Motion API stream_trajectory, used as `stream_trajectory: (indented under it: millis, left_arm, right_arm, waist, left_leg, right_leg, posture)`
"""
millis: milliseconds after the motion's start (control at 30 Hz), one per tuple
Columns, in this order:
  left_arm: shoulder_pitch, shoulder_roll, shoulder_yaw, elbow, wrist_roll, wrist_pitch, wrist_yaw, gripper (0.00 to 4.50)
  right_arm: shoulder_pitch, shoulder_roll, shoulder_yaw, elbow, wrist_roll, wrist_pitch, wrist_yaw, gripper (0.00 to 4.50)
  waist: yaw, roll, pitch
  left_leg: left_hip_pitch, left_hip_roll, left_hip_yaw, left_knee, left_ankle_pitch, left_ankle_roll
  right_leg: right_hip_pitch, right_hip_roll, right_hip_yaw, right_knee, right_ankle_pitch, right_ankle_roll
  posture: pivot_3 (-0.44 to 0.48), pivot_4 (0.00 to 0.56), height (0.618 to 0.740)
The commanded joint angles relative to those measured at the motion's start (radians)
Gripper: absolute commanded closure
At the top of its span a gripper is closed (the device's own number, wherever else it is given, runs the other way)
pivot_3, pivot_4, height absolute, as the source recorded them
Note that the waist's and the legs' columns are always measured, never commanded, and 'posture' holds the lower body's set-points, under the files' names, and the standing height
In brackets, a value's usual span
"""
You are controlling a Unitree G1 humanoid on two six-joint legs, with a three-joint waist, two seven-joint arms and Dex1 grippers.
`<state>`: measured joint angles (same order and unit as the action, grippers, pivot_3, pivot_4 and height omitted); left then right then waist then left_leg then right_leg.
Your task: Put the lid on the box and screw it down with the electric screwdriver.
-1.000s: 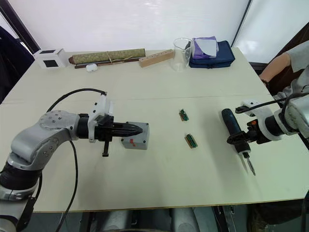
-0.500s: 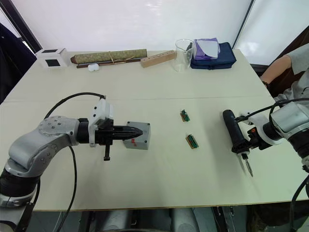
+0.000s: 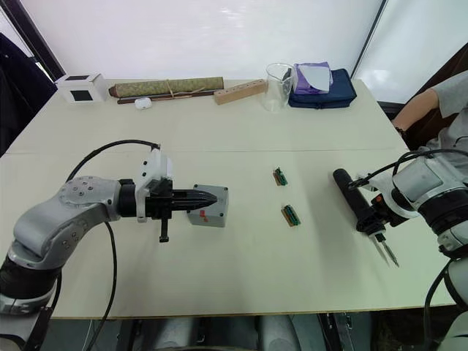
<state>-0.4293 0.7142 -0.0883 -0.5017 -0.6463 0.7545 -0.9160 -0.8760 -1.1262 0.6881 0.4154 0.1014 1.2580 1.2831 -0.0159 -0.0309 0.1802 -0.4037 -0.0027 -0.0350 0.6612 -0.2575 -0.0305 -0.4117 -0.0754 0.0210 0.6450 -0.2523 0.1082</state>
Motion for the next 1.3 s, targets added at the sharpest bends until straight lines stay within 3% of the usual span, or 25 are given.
stream_trajectory:
  millis: [33,200,300,367,533,667,900,967,1100,1200,1300]
  left_arm:
    - [0.0,-0.001,0.026,-0.033,-0.019,-0.005,0.007,4.5]
    - [-0.011,0.013,0.026,0.009,-0.006,-0.023,-0.021,4.5]
    - [-0.033,0.018,0.029,0.062,0.003,-0.037,-0.048,4.5]
    - [-0.047,0.018,0.026,0.102,0.013,-0.048,-0.066,4.5]
    - [-0.054,0.044,0.016,0.175,0.037,-0.066,-0.112,4.5]
    - [-0.08,0.062,0.012,0.227,0.053,-0.074,-0.152,4.5]
    - [-0.111,0.06,0.003,0.279,0.076,-0.088,-0.18,4.5]
    - [-0.12,0.054,0.013,0.298,0.077,-0.088,-0.178,4.5]
    - [-0.129,0.024,0.04,0.334,0.075,-0.082,-0.139,4.5]
    - [-0.126,0.02,0.04,0.307,0.067,-0.06,-0.124,4.5]
    - [-0.124,0.03,0.046,0.271,0.049,-0.024,-0.113,4.5]
  right_arm:
    - [0.002,0.054,0.027,0.04,-0.001,-0.023,0.058,2.32]
    - [-0.166,0.093,-0.088,0.182,-0.03,-0.092,0.053,2.32]
    - [-0.259,0.094,-0.19,0.182,0.011,-0.065,0.062,2.32]
    - [-0.293,0.106,-0.332,0.142,0.093,0.017,0.037,2.32]
    - [-0.201,0.254,-0.85,-0.159,0.26,0.319,-0.12,2.32]
    - [-0.086,0.451,-1.173,-0.405,0.404,0.356,-0.305,2.32]
    - [-0.077,0.689,-1.455,-0.562,0.69,0.356,-0.633,2.32]
    - [-0.098,0.839,-1.534,-0.712,0.748,0.356,-0.714,2.32]
    - [-0.078,1.156,-1.556,-0.942,0.868,0.032,-0.912,2.32]
    - [-0.028,1.241,-1.452,-0.968,0.835,-0.131,-0.962,2.32]
    - [0.027,1.244,-1.33,-0.972,0.793,-0.241,-0.981,2.32]
  waist:
    - [0.0,0.0,0.0]
    - [-0.02,0.0,0.001]
    - [-0.03,0.016,0.01]
    - [-0.026,0.022,0.011]
    - [-0.02,0.021,0.011]
    - [-0.004,0.02,0.01]
    - [0.004,0.021,0.011]
    - [-0.002,0.021,0.011]
    - [-0.024,0.022,0.011]
    - [-0.027,0.022,0.011]
    - [-0.027,0.021,0.011]
  left_leg:
    - [0.0,0.0,0.0,0.0,0.0,0.0]
    - [0.003,0.0,0.002,0.0,0.0,0.0]
    - [0.002,0.0,0.004,0.0,0.0,0.0]
    - [-0.002,-0.001,0.005,0.0,0.0,0.0]
    - [-0.008,-0.001,0.004,-0.006,0.0,0.0]
    - [-0.008,-0.002,0.004,-0.006,0.0,0.0]
    - [-0.009,-0.004,0.004,-0.003,0.0,0.0]
    - [-0.008,-0.004,0.004,-0.004,0.0,0.0]
    - [-0.007,-0.001,0.004,-0.008,0.001,-0.001]
    - [-0.007,-0.002,0.003,-0.009,0.002,-0.002]
    - [-0.007,-0.003,0.004,-0.009,0.002,-0.002]
  right_leg:
    - [0.0,0.0,0.0,0.0,0.0,0.0]
    - [0.002,0.0,0.001,-0.001,0.0,0.0]
    - [0.0,-0.001,0.004,0.001,0.0,0.0]
    - [-0.006,-0.002,0.005,0.003,0.0,0.001]
    - [-0.015,-0.001,0.004,0.005,0.0,-0.001]
    - [-0.014,-0.002,0.004,0.004,0.0,-0.001]
    - [-0.013,-0.005,0.004,0.005,0.0,0.001]
    - [-0.013,-0.004,0.004,0.005,0.0,0.001]
    - [-0.016,-0.002,0.004,0.007,0.0,0.0]
    - [-0.016,-0.003,0.004,0.006,0.0,0.0]
    - [-0.015,-0.004,0.004,0.006,0.0,0.0]
  posture:
    - [0.0,0.15,0.74]
    - [0.0,0.15,0.74]
    - [0.0,0.15,0.74]
    - [0.0,0.15,0.74]
    - [0.0,0.15,0.74]
    - [0.0,0.15,0.74]
    - [0.0,0.15,0.74]
    - [0.0,0.15,0.74]
    - [0.0,0.15,0.74]
    - [0.0,0.15,0.74]
    - [0.0,0.15,0.74]
